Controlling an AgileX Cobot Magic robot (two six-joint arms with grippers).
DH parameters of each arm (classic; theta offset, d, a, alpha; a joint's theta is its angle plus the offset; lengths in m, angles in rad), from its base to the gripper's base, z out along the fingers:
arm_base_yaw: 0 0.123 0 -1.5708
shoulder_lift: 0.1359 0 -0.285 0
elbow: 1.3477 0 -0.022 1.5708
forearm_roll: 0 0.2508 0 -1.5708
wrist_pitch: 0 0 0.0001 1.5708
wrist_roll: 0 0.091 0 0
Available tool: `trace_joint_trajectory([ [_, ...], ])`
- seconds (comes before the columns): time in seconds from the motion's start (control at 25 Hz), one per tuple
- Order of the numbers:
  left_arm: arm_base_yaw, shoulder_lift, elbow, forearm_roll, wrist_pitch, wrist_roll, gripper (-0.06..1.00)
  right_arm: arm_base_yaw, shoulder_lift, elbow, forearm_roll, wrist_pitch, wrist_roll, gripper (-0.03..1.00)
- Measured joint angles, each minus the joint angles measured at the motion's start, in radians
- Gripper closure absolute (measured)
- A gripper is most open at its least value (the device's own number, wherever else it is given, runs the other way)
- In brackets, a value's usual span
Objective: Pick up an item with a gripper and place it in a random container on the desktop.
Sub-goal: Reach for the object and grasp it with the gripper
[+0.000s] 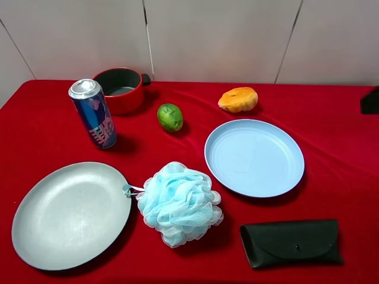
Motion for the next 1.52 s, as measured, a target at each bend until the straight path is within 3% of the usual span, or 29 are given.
trace_joint_trajectory([
  [0.2,0.0,0.0,0.0,0.0,0.0,0.0,-0.05,0.015,0.148,-0.089,0.034,0.004,-0.016,0.28],
  [0.56,0.0,0.0,0.0,0.0,0.0,0.0,-0.05,0.201,0.422,-0.332,-0.063,0.025,-0.017,0.28],
  [1.12,0.0,0.0,0.0,0.0,0.0,0.0,-0.05,0.386,0.837,-0.76,-0.092,0.104,-0.021,0.28],
  [1.52,0.0,0.0,0.0,0.0,0.0,0.0,-0.05,0.494,1.088,-1.002,-0.096,0.111,-0.024,0.28],
])
